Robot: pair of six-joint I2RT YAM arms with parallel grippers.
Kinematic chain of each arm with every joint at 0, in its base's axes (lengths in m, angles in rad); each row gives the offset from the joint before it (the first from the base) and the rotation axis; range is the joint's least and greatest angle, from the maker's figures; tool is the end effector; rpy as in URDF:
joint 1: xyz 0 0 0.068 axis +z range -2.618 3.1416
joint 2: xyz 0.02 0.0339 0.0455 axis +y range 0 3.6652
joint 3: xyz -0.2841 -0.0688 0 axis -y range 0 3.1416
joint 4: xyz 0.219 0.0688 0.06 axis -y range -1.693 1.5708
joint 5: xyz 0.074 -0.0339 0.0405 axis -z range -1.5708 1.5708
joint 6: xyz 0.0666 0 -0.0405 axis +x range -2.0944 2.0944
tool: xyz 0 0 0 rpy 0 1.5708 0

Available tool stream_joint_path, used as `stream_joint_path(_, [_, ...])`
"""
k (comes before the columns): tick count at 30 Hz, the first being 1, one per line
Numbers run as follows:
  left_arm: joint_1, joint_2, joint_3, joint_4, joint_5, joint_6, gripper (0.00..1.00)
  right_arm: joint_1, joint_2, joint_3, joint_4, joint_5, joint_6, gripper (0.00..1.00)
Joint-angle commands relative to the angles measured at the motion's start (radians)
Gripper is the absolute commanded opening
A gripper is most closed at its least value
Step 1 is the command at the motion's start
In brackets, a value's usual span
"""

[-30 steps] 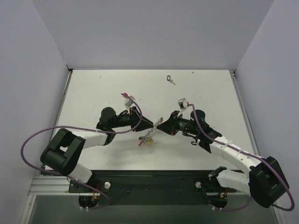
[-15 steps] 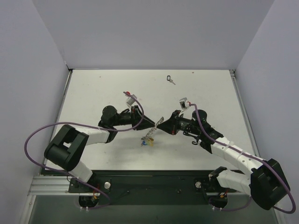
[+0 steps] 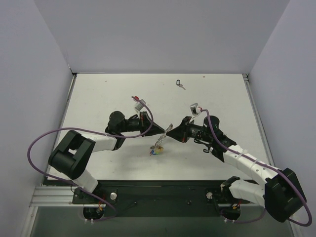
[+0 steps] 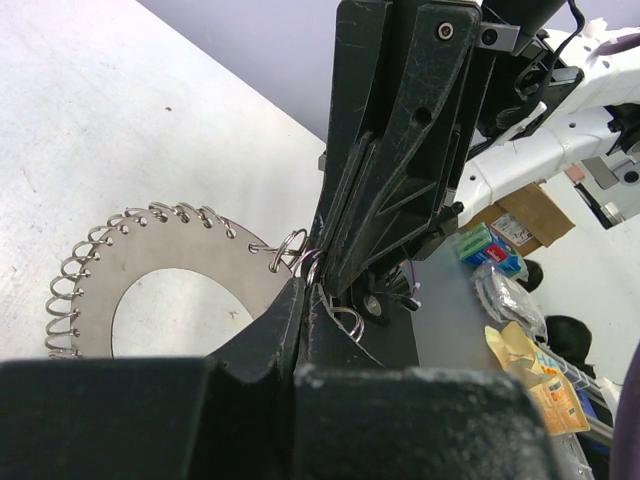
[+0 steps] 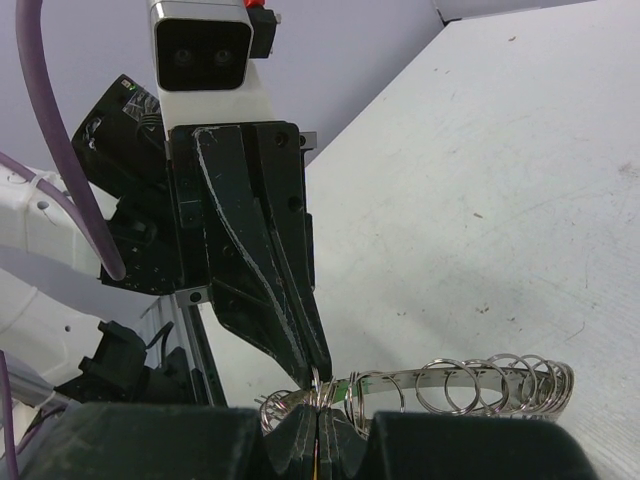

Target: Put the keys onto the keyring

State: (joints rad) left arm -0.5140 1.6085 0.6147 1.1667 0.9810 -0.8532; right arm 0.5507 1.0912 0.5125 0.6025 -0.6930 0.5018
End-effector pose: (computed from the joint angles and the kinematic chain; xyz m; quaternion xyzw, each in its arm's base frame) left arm 0.2426 -0.2005 0.2657 0.2596 0.6203 -0.6615 0.3321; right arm 0.1740 0.1568 0.2990 -0.2590 0.6510 0.5432 0.4627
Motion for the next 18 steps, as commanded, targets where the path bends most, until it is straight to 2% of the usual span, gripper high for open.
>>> stream_joint_path(1, [-0.021, 0.007, 0.06, 0.045, 0.028, 0.006, 0.0, -0.003, 0.002, 0.046, 0.123, -0.031, 0.0, 0.0])
stream_joint_path(4, [-0.024, -0.004, 0.063, 0.022, 0.025, 0.034, 0.0, -0.003, 0.021, 0.072, 0.054, -0.033, -0.011, 0.01])
stream_joint_path(5, [-0.024, -0.018, 0.065, -0.013, 0.019, 0.057, 0.0, -0.003, 0.027, 0.083, 0.028, -0.031, -0.031, 0.06])
stream_joint_path(6, [-0.024, -0.025, 0.068, -0.034, 0.016, 0.074, 0.0, -0.005, 0.026, 0.09, 0.008, -0.028, -0.04, 0.17])
stream_joint_path(7, [-0.024, -0.036, 0.072, -0.062, 0.013, 0.091, 0.0, -0.003, 0.021, 0.089, -0.028, -0.022, -0.051, 0.24])
stream_joint_path(8, [-0.024, -0.062, 0.076, -0.134, 0.002, 0.136, 0.0, -0.003, -0.002, 0.084, -0.047, 0.004, -0.063, 0.3])
stream_joint_path(9, [-0.026, -0.079, 0.086, -0.181, -0.007, 0.167, 0.0, -0.003, -0.019, 0.081, -0.064, 0.016, -0.09, 0.41])
stream_joint_path(12, [-0.038, -0.149, 0.117, -0.454, -0.07, 0.345, 0.0, -0.008, -0.092, 0.063, -0.138, 0.072, -0.159, 0.61])
stream_joint_path(13, [-0.046, -0.168, 0.149, -0.538, -0.094, 0.399, 0.0, -0.009, -0.111, 0.061, -0.177, 0.088, -0.173, 0.64])
stream_joint_path(14, [-0.066, -0.195, 0.169, -0.693, -0.144, 0.499, 0.0, -0.017, -0.143, 0.061, -0.196, 0.113, -0.186, 0.66])
stream_joint_path(16, [-0.083, -0.22, 0.212, -0.847, -0.198, 0.592, 0.0, -0.023, -0.18, 0.066, -0.23, 0.122, -0.218, 0.71])
stream_joint_path(18, [-0.095, -0.231, 0.224, -0.884, -0.208, 0.608, 0.0, -0.034, -0.194, 0.075, -0.265, 0.122, -0.235, 0.74])
